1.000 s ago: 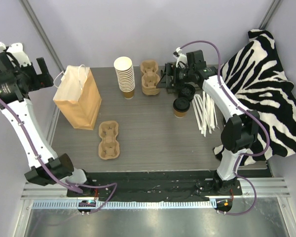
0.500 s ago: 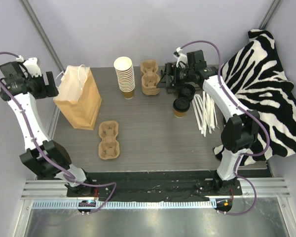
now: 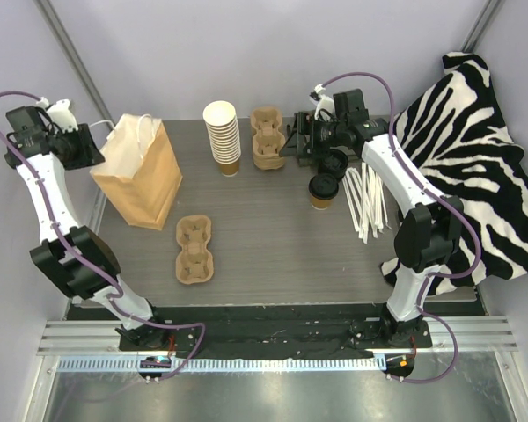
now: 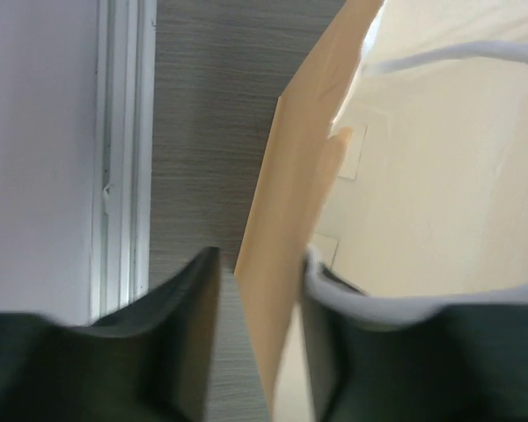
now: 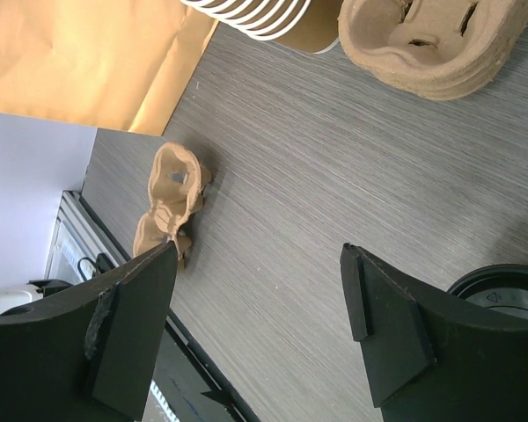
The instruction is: Pack the takeout coffee
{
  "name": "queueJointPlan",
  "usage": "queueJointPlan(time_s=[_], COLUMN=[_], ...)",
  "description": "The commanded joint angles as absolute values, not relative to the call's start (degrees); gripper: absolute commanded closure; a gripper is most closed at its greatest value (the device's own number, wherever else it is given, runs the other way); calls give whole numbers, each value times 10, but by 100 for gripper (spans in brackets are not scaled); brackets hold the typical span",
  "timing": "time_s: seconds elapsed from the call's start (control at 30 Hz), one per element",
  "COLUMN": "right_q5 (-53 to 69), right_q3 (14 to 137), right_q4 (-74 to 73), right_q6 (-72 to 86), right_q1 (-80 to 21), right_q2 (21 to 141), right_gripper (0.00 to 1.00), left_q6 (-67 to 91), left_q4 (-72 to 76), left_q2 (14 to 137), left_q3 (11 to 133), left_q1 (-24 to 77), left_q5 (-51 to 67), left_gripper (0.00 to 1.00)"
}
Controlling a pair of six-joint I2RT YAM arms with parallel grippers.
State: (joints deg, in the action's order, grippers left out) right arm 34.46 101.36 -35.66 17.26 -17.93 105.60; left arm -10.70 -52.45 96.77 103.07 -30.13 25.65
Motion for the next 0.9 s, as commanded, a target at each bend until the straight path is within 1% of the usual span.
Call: queueJointPlan(time_s=[0.0,0.03,0.1,0.13,0.27,0.4,0.53,0.73,0.87], right_q5=[355,354,353,353,352,371,388,393,389], right_q3=[1030,1030,1028,1029,1050,1074,1090,1089,1081], right_q4=[-345,-347,-347,-346,-358,-362,-368,-378,-383], right_q6=[172,172,170,170,154,158,153,134,129], right_q1=[-182,-180,-181,-180,-166,-117,-83,-40,-20], right_q2=[1042,1041,1035,1034,1034,1037,1025,999,977], right_gripper=[17,17,17,17,17,18,18,18,18], left_q6=[-89,-85,-75,-56,-3,68,142,267,326], left_q4=[-494,-495,-482,-472,-440,-442,-440,-419,-401], left_q2=[964,960,934,924,879,862,832,773,711], left_q3=[1060,1059,1049,1045,1063,1137,1167,1155,1103], left_q1=[-303,-304,-304,-303,-303,-303,-299,-272,-223], left_q5=[284,281,280,280,285,314,346,391,401], left_gripper=[71,86,98,100,100,100,100,100,100])
